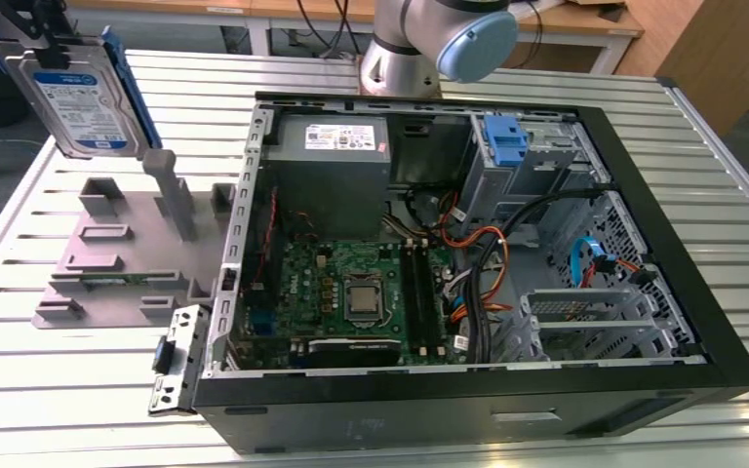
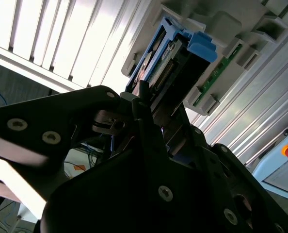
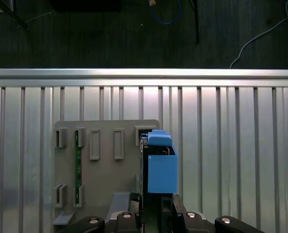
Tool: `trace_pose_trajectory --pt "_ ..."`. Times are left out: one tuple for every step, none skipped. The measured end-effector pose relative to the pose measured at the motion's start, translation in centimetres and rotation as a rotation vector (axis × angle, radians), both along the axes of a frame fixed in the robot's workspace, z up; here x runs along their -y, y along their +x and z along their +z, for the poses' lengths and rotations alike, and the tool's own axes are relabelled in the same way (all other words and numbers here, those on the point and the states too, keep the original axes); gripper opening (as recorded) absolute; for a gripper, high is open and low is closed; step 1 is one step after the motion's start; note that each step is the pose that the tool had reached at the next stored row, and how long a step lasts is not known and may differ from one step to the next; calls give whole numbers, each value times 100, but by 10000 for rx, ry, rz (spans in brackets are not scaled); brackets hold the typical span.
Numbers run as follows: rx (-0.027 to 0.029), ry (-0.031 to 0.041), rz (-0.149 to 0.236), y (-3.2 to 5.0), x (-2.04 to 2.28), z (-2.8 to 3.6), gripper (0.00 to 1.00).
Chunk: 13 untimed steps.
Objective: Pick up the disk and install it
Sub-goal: 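Pick up the disk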
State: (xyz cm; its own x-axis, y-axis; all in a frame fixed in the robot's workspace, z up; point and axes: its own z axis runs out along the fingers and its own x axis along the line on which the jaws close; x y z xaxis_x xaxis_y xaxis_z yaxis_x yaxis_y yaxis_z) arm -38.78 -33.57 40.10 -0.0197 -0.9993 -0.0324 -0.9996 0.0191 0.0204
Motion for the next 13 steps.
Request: trace_pose_trajectory --pt "0 0 -2 0 0 1 35" --pt "0 0 -2 0 0 1 35" --pt "0 0 -3 0 0 1 35" --pt "0 0 -3 0 0 1 35" --pt "0 0 -3 0 0 1 35" --pt "0 0 -3 0 0 1 35" --pt "0 0 -3 0 0 1 35" --pt "0 0 -3 0 0 1 35" --pt "0 0 -4 0 0 1 35" --pt "-1 0 -3 0 0 4 35" --pt "-4 -2 -4 0 0 12 35" --pt "-3 -2 -4 0 0 22 35" --pt "-2 -1 -4 0 0 33 35"
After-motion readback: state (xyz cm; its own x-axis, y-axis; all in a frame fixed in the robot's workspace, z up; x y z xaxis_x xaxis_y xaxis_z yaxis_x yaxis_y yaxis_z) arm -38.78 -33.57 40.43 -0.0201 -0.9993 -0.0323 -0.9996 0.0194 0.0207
